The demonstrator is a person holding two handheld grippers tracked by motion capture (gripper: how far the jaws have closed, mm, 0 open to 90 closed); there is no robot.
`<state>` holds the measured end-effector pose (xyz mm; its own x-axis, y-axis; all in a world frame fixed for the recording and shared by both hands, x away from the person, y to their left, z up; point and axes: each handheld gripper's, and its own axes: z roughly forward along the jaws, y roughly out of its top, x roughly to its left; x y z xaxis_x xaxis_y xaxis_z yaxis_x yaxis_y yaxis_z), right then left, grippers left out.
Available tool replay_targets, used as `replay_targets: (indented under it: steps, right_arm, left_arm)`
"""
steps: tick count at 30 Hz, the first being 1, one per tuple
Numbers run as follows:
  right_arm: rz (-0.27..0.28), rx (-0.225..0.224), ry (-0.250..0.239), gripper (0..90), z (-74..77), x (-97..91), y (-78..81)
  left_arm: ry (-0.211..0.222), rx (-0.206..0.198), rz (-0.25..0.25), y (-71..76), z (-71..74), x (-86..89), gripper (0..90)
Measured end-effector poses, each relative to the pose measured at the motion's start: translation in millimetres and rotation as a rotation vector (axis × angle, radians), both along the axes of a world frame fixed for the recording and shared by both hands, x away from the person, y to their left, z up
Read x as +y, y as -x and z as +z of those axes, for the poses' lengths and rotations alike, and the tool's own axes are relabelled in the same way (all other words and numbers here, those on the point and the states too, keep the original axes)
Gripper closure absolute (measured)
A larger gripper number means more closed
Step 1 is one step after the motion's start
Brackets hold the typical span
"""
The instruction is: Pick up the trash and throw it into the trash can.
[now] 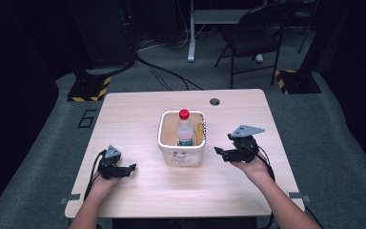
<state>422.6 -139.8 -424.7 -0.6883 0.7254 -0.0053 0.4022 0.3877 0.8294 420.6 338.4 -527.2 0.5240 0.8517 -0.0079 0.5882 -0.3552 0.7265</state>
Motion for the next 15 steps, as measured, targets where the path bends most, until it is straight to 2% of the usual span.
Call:
replay_targets:
  steps: [15]
  right_arm:
    - [-0.079,0.049,0.025,24.0,-38.8,-26.3,2.1]
  left_arm:
    - [0.0,0.0,0.0,0.2,-0.1,0.2,14.6]
